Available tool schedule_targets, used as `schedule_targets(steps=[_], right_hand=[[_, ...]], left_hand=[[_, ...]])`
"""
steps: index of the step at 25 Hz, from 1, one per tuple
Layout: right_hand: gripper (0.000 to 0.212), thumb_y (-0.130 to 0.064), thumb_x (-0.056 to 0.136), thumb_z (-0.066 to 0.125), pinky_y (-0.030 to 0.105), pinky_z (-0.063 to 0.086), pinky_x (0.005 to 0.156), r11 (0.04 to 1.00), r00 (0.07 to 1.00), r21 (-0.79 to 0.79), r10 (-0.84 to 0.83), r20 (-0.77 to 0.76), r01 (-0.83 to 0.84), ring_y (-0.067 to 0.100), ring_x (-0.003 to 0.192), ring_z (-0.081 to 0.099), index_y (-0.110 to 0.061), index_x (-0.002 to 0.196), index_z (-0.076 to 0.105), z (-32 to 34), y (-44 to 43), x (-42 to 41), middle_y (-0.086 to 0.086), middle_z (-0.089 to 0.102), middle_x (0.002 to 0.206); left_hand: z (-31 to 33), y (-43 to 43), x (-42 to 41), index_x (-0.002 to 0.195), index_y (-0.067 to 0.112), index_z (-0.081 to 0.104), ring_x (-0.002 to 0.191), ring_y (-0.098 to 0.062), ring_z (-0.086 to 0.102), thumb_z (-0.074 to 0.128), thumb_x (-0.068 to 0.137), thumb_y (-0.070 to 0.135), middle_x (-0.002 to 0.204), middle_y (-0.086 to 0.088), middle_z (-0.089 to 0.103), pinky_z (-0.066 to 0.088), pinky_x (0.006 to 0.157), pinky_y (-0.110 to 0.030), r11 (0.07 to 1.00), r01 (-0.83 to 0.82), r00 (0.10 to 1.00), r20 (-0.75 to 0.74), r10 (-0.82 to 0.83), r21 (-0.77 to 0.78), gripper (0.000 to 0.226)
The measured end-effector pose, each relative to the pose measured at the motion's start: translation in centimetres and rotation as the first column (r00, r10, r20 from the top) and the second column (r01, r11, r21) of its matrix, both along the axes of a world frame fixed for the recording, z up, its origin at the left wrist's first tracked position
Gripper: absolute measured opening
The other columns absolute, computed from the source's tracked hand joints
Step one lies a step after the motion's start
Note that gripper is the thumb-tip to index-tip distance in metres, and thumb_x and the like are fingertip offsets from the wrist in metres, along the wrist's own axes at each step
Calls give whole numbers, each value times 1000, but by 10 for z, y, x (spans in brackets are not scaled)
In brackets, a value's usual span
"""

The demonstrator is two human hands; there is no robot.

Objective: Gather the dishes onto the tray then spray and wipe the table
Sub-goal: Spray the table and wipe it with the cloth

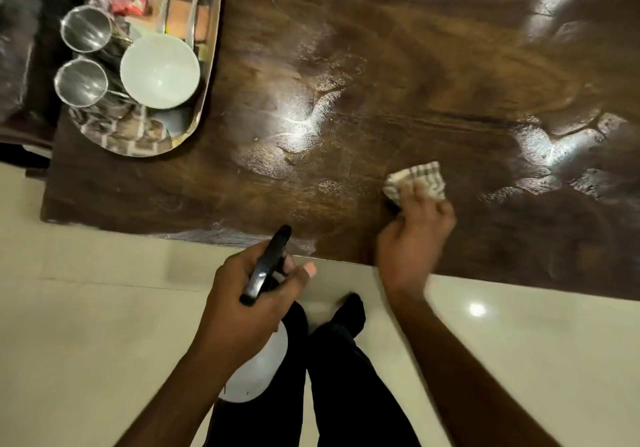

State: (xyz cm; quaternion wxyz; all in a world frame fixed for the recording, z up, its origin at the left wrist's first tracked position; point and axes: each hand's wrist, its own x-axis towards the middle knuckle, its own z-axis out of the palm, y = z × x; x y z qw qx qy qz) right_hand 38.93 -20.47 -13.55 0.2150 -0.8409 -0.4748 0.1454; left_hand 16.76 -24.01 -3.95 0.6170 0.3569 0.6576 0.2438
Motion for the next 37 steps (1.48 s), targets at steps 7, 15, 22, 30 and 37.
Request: schedule_targets(steps=[7, 15, 22, 30, 37], right_hand=[[50, -25, 98, 52, 31, 46, 117, 561, 561, -13, 825, -68, -827, 4, 140, 51, -49, 142, 47, -2, -53, -84, -14, 58, 144], [59, 11, 84, 59, 47, 41, 113, 986, 989, -84, 145, 37, -142, 44, 130, 46, -12, 137, 71, 7, -33, -56, 7, 62, 149], [42, -41, 102, 51, 45, 49, 114, 537, 540, -59, 836, -96, -842, 25, 138, 58, -35, 142, 60, 11, -13, -144, -1, 62, 148], [65, 7, 85, 56, 50, 41, 117, 962, 957, -87, 266, 114, -258, 40, 138, 39, -18, 145, 64, 15, 106, -1, 1, 56, 156], [51, -40, 101, 38, 42, 34, 123, 330, 345, -123, 929, -133, -936, 25, 147, 38, -22, 142, 62, 8, 84, -129, 4, 54, 156]], left_hand=[[-2, 13, -22, 74, 13, 63, 42, -9, 51, 84, 89, 34, 50, 3, 54, 43, 50, -22, 997, 66, 995, -72, -63, 35, 34], [-4, 30, -44, 88, 13, 72, 42, -14, 55, 88, 86, 39, 80, -24, 69, 48, 47, -24, 997, 56, 998, 22, -57, 53, 31], [0, 54, -60, 71, 20, 66, 43, 4, 58, 84, 90, 15, 51, 13, 63, 43, 51, -6, 990, 91, 992, -102, -81, 107, 26], [11, 70, -68, 77, 5, 61, 41, -10, 46, 84, 87, 31, 49, 0, 48, 43, 46, -21, 997, 22, 995, 99, -30, 80, 36], [9, 84, -56, 84, 8, 70, 40, -4, 54, 85, 88, 20, 48, 3, 58, 46, 50, -16, 995, -26, 998, 63, 20, 92, 20]])
